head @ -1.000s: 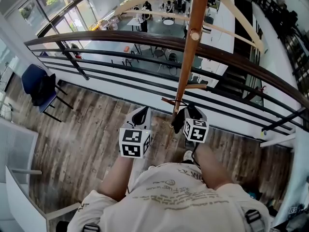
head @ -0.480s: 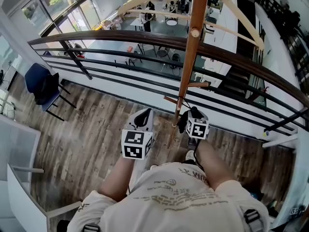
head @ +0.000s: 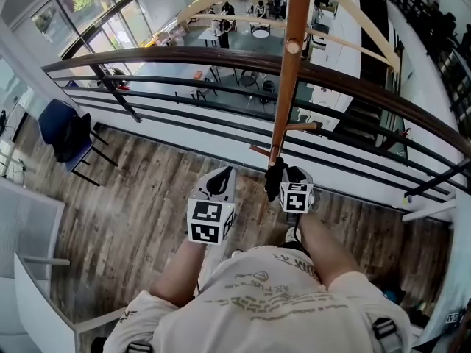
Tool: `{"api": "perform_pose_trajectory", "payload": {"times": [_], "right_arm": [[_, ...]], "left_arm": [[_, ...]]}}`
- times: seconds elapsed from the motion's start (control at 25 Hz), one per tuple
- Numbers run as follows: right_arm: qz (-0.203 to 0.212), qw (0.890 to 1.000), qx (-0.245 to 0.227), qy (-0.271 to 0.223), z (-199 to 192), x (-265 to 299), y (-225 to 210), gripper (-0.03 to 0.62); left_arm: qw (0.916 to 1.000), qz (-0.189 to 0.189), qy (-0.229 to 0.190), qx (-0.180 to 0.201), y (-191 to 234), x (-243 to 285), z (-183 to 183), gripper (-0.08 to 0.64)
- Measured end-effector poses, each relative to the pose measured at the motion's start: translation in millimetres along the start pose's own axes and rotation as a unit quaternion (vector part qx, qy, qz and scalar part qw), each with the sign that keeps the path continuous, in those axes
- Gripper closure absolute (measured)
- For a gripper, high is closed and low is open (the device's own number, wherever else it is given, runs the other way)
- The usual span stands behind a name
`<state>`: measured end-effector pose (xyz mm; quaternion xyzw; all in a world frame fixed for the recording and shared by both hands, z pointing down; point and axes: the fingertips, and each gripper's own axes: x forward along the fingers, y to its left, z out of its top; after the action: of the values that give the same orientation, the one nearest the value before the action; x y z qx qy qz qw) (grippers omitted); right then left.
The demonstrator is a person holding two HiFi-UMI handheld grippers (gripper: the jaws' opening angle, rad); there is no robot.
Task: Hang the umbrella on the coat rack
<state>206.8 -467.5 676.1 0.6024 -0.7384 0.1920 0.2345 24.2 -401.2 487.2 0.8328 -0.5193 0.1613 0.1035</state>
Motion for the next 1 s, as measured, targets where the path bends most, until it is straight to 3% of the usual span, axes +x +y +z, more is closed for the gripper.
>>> {"api": "perform_pose_trajectory", "payload": {"times": [0.12, 0.32, 0.48, 0.76, 1.0], "right_arm": [[-0.012, 1.000, -0.007, -0.013, 4.6, -3.8, -6.5, 0.505], [0.007, 0.998, 0.031, -0.050, 22.6, -29.0, -8.8, 0.588], [0.022, 0.993, 0.061, -0.097, 56.3, -56.5, -7.3, 0.591], [0.007, 0.987, 0.026, -0.161, 117.6, -103.9, -4.6, 0.591], [-0.001, 0.970, 0.026, -0.243, 160.1, -160.5, -5.9, 0.591]], "left_arm": [[1.0000, 0.000, 0.001, -0.001, -1.3, 1.5, -2.4, 0.555], [1.0000, -0.008, -0.001, -0.002, -6.3, 5.8, -0.5, 0.555], [0.9999, -0.014, -0.008, -0.007, -8.0, 10.2, 2.7, 0.555], [0.9991, -0.032, -0.024, -0.010, -18.9, 22.1, 17.4, 0.555], [0.9980, -0.045, -0.044, -0.009, -33.0, 26.7, 28.5, 0.555]]}}
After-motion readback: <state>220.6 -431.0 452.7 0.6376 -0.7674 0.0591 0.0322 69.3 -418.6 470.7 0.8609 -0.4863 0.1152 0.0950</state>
